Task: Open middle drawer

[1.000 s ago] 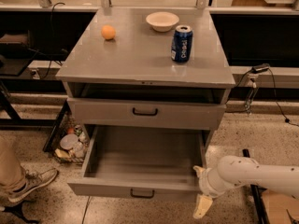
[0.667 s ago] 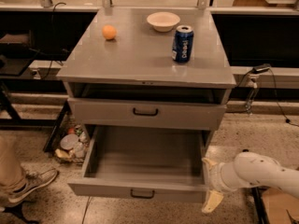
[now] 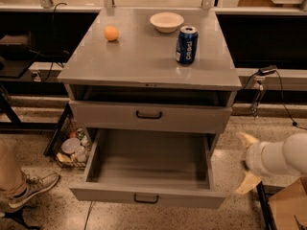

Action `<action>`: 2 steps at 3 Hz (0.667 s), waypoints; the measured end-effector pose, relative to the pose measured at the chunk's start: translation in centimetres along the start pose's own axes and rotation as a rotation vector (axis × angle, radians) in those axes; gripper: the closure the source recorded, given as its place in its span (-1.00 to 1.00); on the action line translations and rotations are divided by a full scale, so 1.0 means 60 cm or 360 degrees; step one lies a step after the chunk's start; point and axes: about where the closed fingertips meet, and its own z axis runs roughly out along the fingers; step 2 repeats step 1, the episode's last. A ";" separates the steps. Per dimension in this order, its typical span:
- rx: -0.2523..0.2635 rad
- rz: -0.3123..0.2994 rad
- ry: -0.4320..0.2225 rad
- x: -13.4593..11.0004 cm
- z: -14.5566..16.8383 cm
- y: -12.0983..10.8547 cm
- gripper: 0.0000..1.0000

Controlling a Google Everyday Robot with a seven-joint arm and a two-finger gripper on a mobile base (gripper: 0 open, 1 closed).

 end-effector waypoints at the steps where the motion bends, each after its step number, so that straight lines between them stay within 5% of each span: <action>1: 0.0187 -0.0016 0.0163 -0.019 -0.124 -0.073 -1.00; 2: 0.0187 -0.0016 0.0163 -0.019 -0.124 -0.073 -1.00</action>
Offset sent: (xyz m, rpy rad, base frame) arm 0.0000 0.0000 0.0000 0.0000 0.0000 0.0000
